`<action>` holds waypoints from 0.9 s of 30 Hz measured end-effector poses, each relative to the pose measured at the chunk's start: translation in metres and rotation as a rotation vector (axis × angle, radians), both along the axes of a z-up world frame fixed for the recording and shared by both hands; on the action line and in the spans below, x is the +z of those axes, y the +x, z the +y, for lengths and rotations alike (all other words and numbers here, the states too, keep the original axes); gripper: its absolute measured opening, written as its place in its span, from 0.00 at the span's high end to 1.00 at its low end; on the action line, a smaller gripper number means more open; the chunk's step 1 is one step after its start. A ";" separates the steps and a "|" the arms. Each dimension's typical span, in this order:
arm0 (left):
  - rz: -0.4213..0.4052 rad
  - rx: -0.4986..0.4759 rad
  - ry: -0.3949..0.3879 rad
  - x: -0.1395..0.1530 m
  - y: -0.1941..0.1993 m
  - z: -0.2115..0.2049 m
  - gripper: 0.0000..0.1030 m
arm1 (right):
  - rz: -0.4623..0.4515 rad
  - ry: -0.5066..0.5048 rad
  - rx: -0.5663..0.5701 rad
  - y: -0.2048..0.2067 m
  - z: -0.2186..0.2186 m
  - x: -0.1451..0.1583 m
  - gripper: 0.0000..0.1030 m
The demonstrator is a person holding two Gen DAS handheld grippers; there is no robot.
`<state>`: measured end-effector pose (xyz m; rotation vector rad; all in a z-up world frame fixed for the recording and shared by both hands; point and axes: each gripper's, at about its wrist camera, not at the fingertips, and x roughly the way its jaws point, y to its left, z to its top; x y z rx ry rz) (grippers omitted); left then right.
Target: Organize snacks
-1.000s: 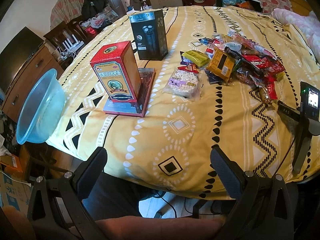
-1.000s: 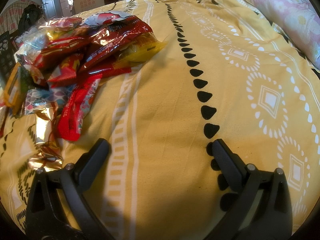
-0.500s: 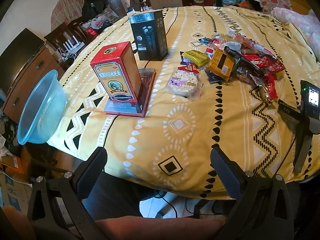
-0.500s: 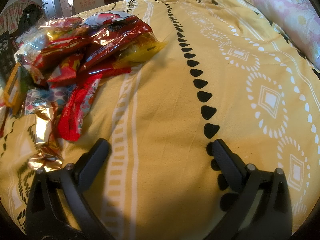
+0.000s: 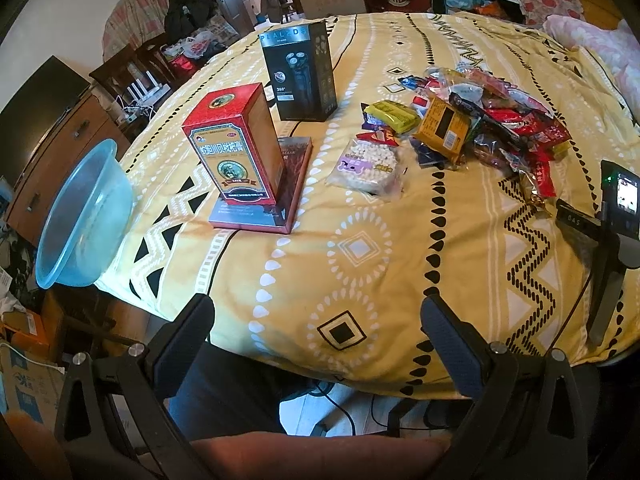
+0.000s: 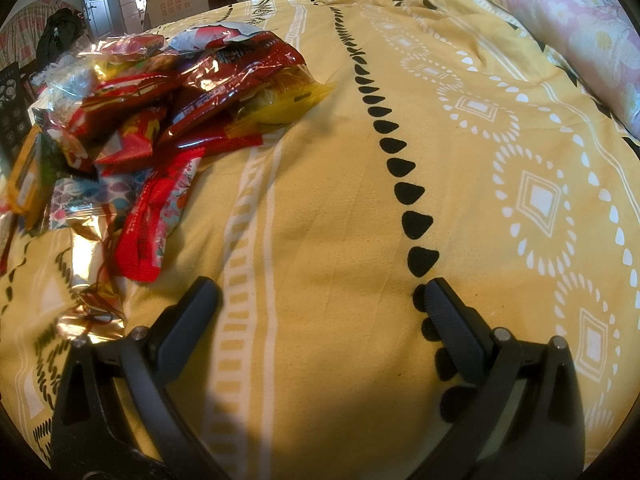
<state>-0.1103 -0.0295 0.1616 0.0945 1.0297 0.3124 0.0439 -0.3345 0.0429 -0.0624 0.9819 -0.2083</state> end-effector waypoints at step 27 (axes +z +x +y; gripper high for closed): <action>0.013 -0.006 0.000 -0.002 -0.001 -0.002 0.00 | 0.000 0.000 0.000 0.001 -0.001 0.000 0.00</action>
